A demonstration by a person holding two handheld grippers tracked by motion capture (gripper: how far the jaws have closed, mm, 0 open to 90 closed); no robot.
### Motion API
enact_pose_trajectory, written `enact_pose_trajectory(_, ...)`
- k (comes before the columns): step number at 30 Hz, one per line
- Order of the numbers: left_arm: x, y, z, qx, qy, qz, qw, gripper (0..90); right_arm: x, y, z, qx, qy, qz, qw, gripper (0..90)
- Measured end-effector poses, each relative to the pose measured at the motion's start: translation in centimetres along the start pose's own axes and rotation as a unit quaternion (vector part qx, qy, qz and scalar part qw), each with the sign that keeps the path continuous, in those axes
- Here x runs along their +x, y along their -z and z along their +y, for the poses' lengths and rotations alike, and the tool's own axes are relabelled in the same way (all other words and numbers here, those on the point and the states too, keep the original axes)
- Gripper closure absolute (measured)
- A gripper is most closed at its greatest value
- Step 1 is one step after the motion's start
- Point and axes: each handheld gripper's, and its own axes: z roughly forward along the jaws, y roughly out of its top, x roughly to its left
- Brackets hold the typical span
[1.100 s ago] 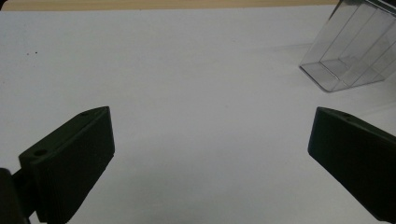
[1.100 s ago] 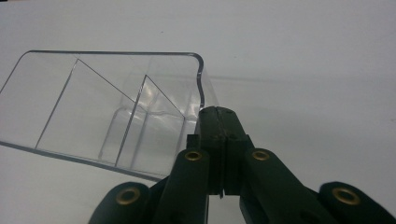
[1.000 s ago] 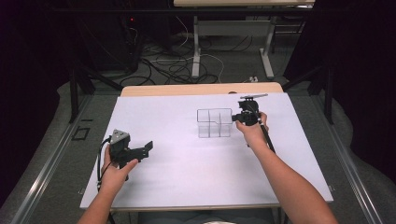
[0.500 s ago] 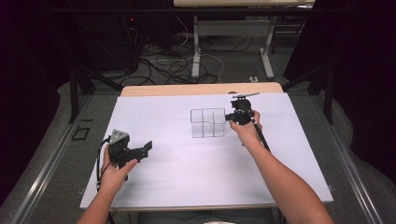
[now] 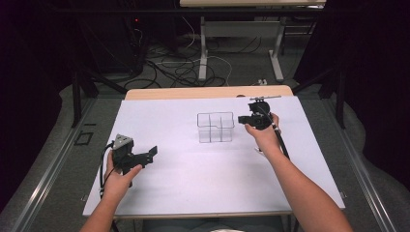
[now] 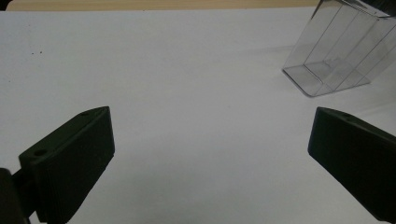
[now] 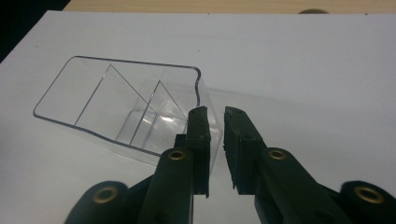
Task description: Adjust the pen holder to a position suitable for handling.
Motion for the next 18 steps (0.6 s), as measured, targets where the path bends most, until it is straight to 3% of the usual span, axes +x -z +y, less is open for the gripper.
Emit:
enact_pose_trajectory(7,-0.1,-0.1,0.0,-0.002,0.001,0.001,1.0000,0.7,-1.3,1.8,-0.6,-0.002,0.020,0.013,0.9997,65.3)
enact_pose_trajectory(13,-0.2,-0.1,-0.1,0.001,0.001,0.001,1.0000,0.7,-2.1,3.2,-1.7,-0.033,0.063,0.019,0.9973,55.4)
enact_pose_trajectory(15,-0.2,-0.2,-0.1,0.001,0.002,0.001,1.0000,0.7,-2.4,3.5,-2.1,-0.032,0.075,0.029,0.9962,50.3)
enact_pose_trajectory(18,-0.2,-0.2,0.0,0.003,0.000,0.001,1.0000,0.7,-2.5,3.8,-2.9,-0.037,0.100,0.025,0.9940,46.0)
